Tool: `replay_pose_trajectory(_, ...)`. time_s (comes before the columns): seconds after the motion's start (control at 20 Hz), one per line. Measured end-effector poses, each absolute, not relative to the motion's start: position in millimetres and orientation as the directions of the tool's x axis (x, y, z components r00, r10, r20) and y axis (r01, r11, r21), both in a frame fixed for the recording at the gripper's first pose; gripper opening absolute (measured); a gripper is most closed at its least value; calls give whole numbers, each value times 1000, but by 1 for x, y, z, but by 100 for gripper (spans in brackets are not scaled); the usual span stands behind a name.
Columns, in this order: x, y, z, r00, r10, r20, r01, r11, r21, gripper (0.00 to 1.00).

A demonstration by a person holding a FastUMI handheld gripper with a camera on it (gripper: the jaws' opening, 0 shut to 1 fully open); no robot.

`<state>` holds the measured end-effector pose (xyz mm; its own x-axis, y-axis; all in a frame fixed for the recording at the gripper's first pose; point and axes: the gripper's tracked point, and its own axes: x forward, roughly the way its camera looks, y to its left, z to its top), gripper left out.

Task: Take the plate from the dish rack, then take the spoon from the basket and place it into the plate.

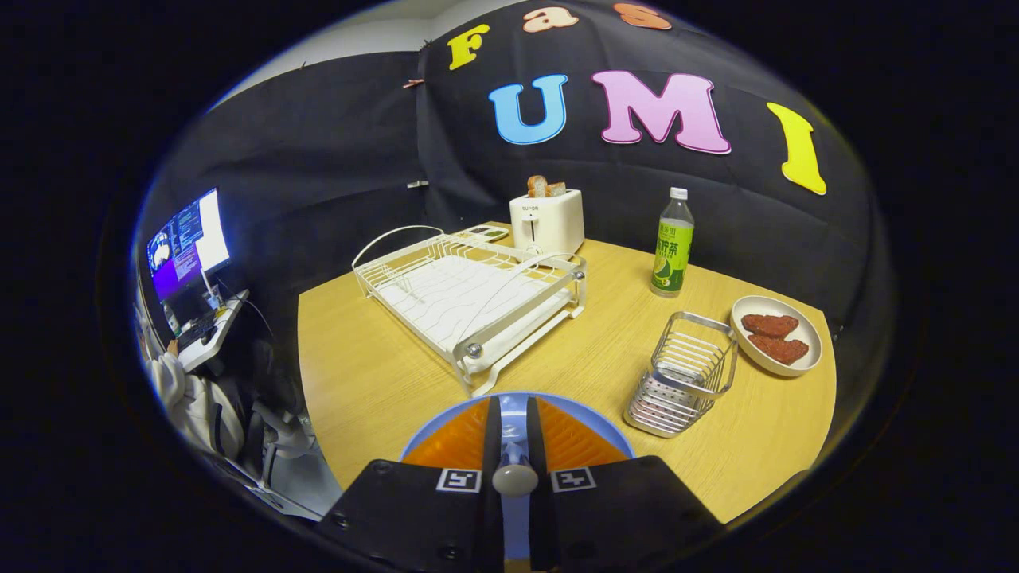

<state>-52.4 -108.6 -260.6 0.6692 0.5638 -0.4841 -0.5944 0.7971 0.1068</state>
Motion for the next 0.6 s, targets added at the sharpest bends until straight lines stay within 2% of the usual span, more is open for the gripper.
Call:
replay_pose_trajectory(0.35, -67, -126, -285, 639, 534, -553, -585, 805, 101, 19)
replay_pose_trajectory(0.55, -58, -129, -277, 663, 517, -541, -547, 828, 121, 21)
replay_pose_trajectory(0.6, -56, -130, -271, 672, 515, -532, -538, 833, 126, 28)
